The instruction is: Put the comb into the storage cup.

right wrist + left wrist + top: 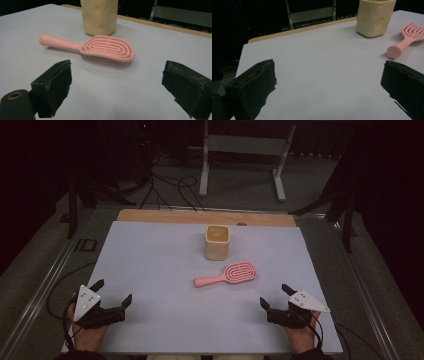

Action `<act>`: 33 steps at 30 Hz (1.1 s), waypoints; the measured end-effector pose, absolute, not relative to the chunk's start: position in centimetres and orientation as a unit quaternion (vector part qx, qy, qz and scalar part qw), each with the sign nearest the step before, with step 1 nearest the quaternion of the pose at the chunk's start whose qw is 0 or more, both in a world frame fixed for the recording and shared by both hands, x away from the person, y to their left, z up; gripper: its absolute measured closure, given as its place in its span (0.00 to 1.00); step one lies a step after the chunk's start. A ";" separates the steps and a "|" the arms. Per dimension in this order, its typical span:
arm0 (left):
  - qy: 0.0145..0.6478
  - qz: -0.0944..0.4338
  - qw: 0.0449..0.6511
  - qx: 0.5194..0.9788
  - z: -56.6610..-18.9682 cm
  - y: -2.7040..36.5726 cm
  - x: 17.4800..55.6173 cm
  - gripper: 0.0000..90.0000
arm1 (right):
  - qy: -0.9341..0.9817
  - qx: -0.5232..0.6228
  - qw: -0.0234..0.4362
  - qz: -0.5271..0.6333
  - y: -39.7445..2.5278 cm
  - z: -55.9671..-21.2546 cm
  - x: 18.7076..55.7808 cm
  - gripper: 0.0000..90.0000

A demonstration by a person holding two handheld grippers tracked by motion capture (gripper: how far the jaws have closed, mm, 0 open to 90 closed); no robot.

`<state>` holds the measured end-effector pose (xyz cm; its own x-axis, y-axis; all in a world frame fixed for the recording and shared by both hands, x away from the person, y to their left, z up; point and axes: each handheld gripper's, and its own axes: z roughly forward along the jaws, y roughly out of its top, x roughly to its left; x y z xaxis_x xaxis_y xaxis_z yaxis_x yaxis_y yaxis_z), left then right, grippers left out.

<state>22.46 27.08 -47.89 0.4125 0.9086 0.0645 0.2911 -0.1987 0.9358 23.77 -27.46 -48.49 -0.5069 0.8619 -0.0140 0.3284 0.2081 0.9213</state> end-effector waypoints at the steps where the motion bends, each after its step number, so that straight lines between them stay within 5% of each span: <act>1: 0.429 0.332 0.466 0.700 -47.9 27.1 22.5 0.01 | 0.725 0.410 0.280 0.477 -27.5 -48.5 23.8 0.10; 33: 0.422 0.331 0.454 0.712 -48.5 25.9 22.7 0.01 | 0.728 0.415 0.251 0.484 -26.2 -48.4 25.1 0.10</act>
